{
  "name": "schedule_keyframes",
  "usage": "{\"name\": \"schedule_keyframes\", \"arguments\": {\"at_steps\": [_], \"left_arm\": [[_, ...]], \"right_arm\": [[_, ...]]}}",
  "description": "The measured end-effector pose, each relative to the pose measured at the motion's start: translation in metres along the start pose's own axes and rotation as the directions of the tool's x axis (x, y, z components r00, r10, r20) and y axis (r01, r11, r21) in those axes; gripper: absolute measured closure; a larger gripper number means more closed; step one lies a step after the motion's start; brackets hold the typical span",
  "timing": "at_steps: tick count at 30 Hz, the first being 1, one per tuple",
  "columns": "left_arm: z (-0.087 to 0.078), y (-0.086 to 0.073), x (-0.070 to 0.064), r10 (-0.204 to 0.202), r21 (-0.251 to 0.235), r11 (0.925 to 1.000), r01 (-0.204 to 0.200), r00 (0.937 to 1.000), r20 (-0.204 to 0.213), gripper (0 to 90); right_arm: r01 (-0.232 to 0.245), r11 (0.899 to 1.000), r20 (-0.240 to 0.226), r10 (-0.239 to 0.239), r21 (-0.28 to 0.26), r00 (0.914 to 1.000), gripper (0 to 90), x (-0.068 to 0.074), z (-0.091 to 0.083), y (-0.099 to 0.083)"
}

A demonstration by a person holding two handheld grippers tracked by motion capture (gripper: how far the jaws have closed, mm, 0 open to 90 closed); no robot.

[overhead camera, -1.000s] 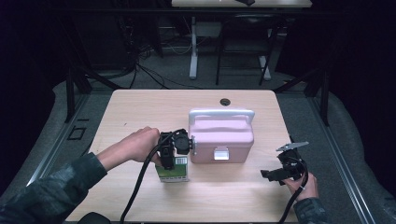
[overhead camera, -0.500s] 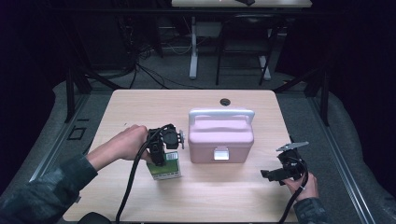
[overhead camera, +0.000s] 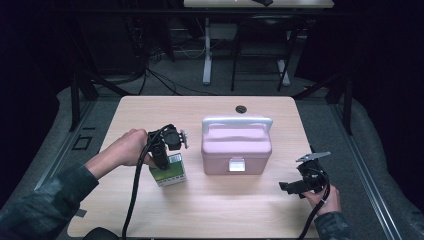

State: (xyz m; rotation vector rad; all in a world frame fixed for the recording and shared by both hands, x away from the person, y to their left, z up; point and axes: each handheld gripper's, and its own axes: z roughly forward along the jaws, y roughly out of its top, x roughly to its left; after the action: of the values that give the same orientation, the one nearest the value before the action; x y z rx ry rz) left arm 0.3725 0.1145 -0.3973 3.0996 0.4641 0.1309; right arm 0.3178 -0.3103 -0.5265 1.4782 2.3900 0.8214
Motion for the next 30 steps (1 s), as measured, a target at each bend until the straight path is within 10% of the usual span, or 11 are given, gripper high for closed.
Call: {"name": "schedule_keyframes", "arguments": {"at_steps": [15, 30], "left_arm": [[0.001, -0.018, 0.029, -0.120, 0.000, 0.9928, 0.120, 0.9927, -0.013, 63.7], [0.007, -0.048, 0.066, -0.272, 0.003, 0.9623, 0.272, 0.9619, -0.030, 63.7]], "right_arm": [[0.000, 1.000, 0.000, 0.000, 0.000, 1.0000, 0.0, 0.000, 0.000, 0.000], [-0.002, 1.000, -0.002, 0.002, 0.001, 1.0000, 0.0, 0.000, 0.000, 0.000]]}}
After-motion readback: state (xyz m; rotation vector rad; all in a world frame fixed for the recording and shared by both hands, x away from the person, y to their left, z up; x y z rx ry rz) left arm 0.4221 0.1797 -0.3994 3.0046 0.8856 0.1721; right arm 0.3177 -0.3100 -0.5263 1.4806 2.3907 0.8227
